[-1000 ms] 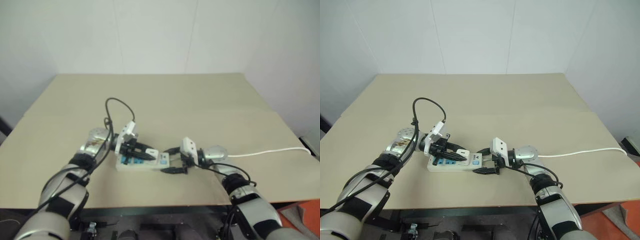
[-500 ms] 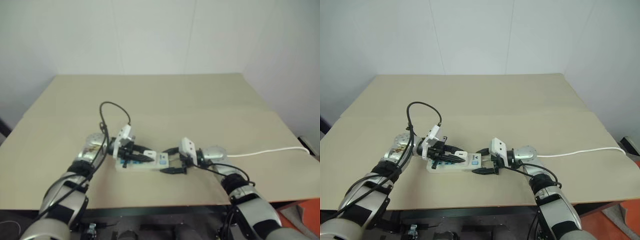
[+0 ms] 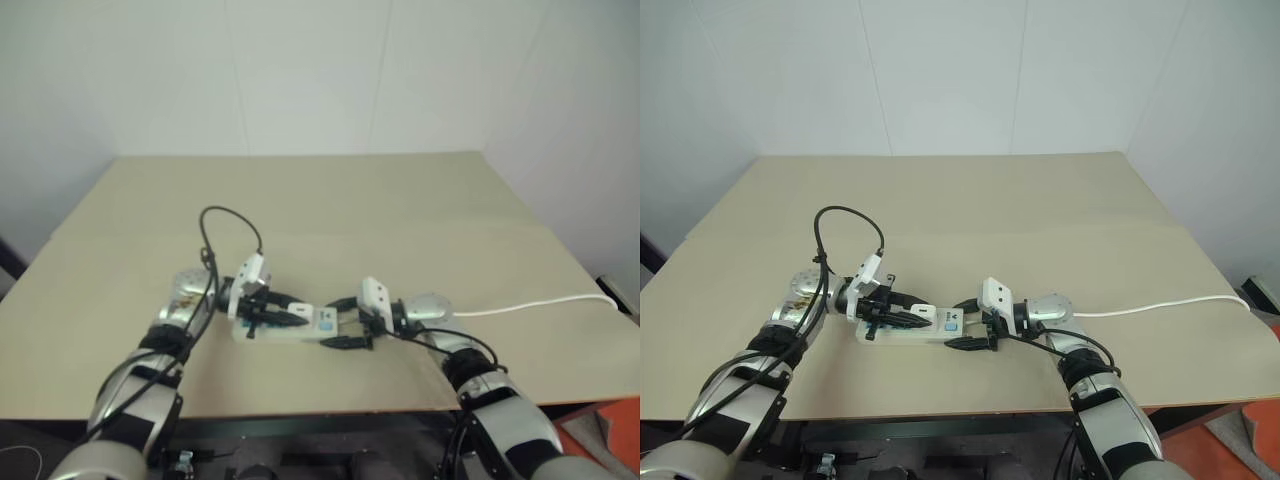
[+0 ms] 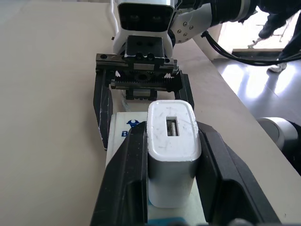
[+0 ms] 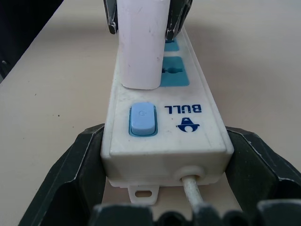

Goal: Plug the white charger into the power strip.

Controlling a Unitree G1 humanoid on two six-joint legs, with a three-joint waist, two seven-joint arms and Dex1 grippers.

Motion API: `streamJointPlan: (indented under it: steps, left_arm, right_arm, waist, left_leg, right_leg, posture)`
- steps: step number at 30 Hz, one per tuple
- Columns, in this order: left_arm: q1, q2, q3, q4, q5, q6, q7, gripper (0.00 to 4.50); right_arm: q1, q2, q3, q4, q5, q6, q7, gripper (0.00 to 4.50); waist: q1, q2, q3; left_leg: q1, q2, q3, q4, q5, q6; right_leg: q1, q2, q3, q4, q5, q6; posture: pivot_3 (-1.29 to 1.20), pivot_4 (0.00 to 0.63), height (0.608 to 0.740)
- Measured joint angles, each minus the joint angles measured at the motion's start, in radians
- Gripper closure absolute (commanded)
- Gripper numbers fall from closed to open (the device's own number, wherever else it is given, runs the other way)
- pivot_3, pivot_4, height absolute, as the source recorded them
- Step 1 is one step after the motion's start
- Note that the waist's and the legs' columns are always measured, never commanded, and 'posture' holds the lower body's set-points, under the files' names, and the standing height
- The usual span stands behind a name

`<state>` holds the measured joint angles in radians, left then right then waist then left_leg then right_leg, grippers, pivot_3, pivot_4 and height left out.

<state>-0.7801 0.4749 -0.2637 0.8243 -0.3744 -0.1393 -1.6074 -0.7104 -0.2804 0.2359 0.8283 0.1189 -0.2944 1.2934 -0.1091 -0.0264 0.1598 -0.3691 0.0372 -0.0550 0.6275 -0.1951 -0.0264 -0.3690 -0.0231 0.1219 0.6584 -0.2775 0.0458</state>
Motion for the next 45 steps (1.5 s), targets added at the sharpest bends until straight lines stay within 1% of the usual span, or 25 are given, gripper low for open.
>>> streamJointPlan:
  steps: [2,4,5,13,17,20,23,26,28,29,30,32,33,34,36,37,39,42,45]
  left_arm:
    - [0.003,-0.004,0.011,-0.003,0.006,0.014,0.002,3.49]
    - [0.005,-0.007,0.018,-0.007,0.018,0.015,0.002,2.72]
    - [0.012,0.000,0.012,0.001,0.060,0.017,0.013,2.52]
    - [0.028,-0.004,0.041,-0.004,0.098,0.012,0.001,0.04]
    - [0.028,-0.001,0.043,-0.005,0.098,0.013,-0.002,0.01]
    - [0.030,0.037,0.030,-0.023,0.089,0.024,0.000,0.01]
    - [0.051,0.111,0.008,-0.079,-0.010,0.089,-0.002,0.01]
    - [0.069,0.227,-0.011,-0.198,-0.170,0.187,-0.002,0.01]
    - [0.072,0.307,-0.022,-0.259,-0.236,0.220,-0.003,0.00]
    - [0.071,0.339,-0.023,-0.269,-0.254,0.223,-0.003,0.00]
    - [0.072,0.363,-0.021,-0.258,-0.256,0.218,-0.004,0.00]
    - [0.074,0.377,-0.011,-0.214,-0.255,0.202,-0.003,0.00]
    - [0.081,0.380,-0.003,-0.205,-0.256,0.201,-0.003,0.00]
    - [0.094,0.383,0.013,-0.201,-0.259,0.203,-0.003,0.00]
    - [0.133,0.405,0.061,-0.200,-0.271,0.204,-0.003,0.00]
    - [0.146,0.412,0.079,-0.204,-0.273,0.204,-0.003,0.00]
    - [0.208,0.450,0.132,-0.238,-0.275,0.203,-0.002,0.00]
    - [0.321,0.499,0.209,-0.290,-0.275,0.209,-0.002,0.00]
    - [0.403,0.517,0.282,-0.371,-0.275,0.227,0.001,0.00]
  right_arm:
    - [0.000,0.000,0.000,0.004,0.000,0.000,0.000,1.08]
    - [0.000,0.000,0.000,0.007,-0.001,0.000,-0.001,1.08]
    - [0.000,0.000,0.001,0.007,-0.005,-0.002,-0.005,1.08]
    - [0.001,0.003,0.001,0.008,-0.008,-0.007,-0.008,1.08]
    - [0.000,0.004,0.001,0.009,-0.008,-0.007,-0.008,1.08]
    - [-0.001,0.008,0.001,0.008,-0.009,-0.007,-0.009,1.08]
    - [-0.002,0.009,-0.002,0.007,-0.009,-0.007,-0.009,1.08]
    - [-0.004,0.006,-0.007,0.006,-0.009,-0.011,-0.012,1.08]
    - [-0.002,0.002,-0.009,0.004,-0.008,-0.015,-0.010,0.35]
    - [-0.001,-0.010,-0.006,0.007,-0.028,-0.023,-0.019,0.12]
    - [0.008,-0.027,-0.010,0.004,-0.028,-0.033,-0.022,0.02]
    - [0.016,-0.054,-0.013,-0.010,-0.029,-0.040,-0.014,0.02]
    - [0.024,-0.067,-0.016,-0.026,-0.025,-0.041,-0.004,0.02]
    - [0.038,-0.085,-0.017,-0.055,-0.018,-0.040,0.013,0.02]
    - [0.093,-0.158,-0.034,-0.148,0.012,-0.034,0.051,0.02]
    - [0.113,-0.189,-0.045,-0.182,0.024,-0.025,0.061,0.02]
    - [0.173,-0.298,-0.067,-0.318,0.063,0.029,0.107,0.02]
    - [0.240,-0.472,-0.144,-0.516,0.149,0.141,0.170,0.02]
    - [0.287,-0.590,-0.226,-0.664,0.223,0.207,0.202,0.02]
  waist:
    - [0.000,0.000,0.000]
    - [0.000,0.001,-0.001]
    - [-0.001,0.001,-0.001]
    - [-0.006,0.002,-0.002]
    - [-0.007,0.002,-0.002]
    - [-0.012,0.002,-0.001]
    - [-0.014,0.001,0.001]
    - [-0.013,-0.002,0.004]
    - [-0.012,-0.002,0.005]
    - [-0.009,-0.001,0.005]
    - [-0.003,-0.001,0.006]
    - [0.010,-0.001,0.006]
    - [0.014,-0.001,0.006]
    - [0.019,0.000,0.006]
    - [0.029,0.000,0.007]
    - [0.036,0.000,0.007]
    - [0.044,0.002,0.008]
    - [0.049,0.007,0.012]
    - [0.050,0.007,0.014]
  left_leg:
    - [0.000,0.000,0.000,0.000,0.000,0.000]
    - [0.001,0.000,0.000,0.000,0.000,0.000]
    - [0.001,0.000,0.000,-0.001,0.000,0.000]
    - [0.000,0.000,0.000,-0.001,0.000,0.000]
    - [0.000,0.000,0.000,-0.001,0.000,0.000]
    - [-0.001,0.000,0.000,-0.001,0.000,0.000]
    - [-0.002,0.000,0.000,-0.001,0.000,0.000]
    - [-0.003,0.001,0.000,-0.002,0.000,0.000]
    - [-0.003,0.001,0.000,-0.002,0.000,0.000]
    - [-0.003,0.001,0.000,-0.002,0.000,0.000]
    - [-0.004,0.000,0.000,-0.002,0.000,0.000]
    - [-0.006,0.000,0.000,-0.002,0.000,0.000]
    - [-0.010,0.000,0.000,-0.002,0.000,0.000]
    - [-0.016,-0.001,0.000,-0.001,0.000,0.000]
    - [-0.030,-0.002,0.000,-0.001,0.000,0.000]
    - [-0.033,-0.002,0.000,0.000,0.000,0.000]
    - [-0.041,-0.003,0.000,-0.001,0.000,0.000]
    - [-0.045,-0.003,0.000,-0.003,0.000,0.000]
    - [-0.044,-0.001,0.000,-0.004,-0.001,0.001]
  right_leg:
    - [0.000,0.000,0.000,0.000,0.000,0.000]
    - [0.001,0.000,0.000,-0.001,0.000,0.000]
    - [0.001,0.000,0.000,-0.001,0.000,0.000]
    - [0.001,0.000,0.000,-0.002,0.000,0.000]
    - [0.000,0.000,0.000,-0.002,0.000,0.000]
    - [-0.001,0.000,0.000,-0.002,0.000,0.000]
    - [-0.002,0.000,0.000,-0.002,0.000,0.000]
    - [-0.002,0.000,0.000,-0.002,0.000,0.000]
    - [-0.002,-0.001,0.000,-0.003,0.000,0.000]
    - [-0.002,-0.001,0.000,-0.003,0.000,0.000]
    - [-0.003,-0.002,-0.001,-0.004,0.000,0.000]
    - [-0.003,-0.002,-0.001,-0.007,0.000,0.000]
    - [-0.005,-0.002,-0.002,-0.009,0.000,0.000]
    - [-0.009,-0.003,-0.002,-0.009,0.000,0.001]
    - [-0.022,-0.004,-0.001,-0.010,0.001,0.001]
    - [-0.025,-0.004,-0.002,-0.010,0.002,0.001]
    - [-0.035,-0.006,-0.002,-0.010,0.005,-0.005]
    - [-0.038,-0.006,-0.003,-0.011,0.005,-0.006]
    - [-0.037,-0.005,-0.004,-0.011,0.004,-0.006]
  posture:
    - [0.00,0.150,0.740]
    - [0.00,0.150,0.740]
    - [0.00,0.150,0.740]
    - [0.00,0.150,0.740]
    - [0.00,0.150,0.740]
    - [0.00,0.150,0.740]
    - [0.00,0.150,0.740]
    - [0.00,0.150,0.740]
    - [0.00,0.150,0.740]
    - [0.00,0.150,0.740]
    - [0.00,0.150,0.740]
    - [0.00,0.150,0.740]
    - [0.00,0.150,0.740]
    - [0.00,0.150,0.740]
    - [0.00,0.150,0.740]
    - [0.00,0.150,0.740]
    - [0.00,0.150,0.740]
    - [0.00,0.150,0.740]
    - [0.00,0.150,0.740]
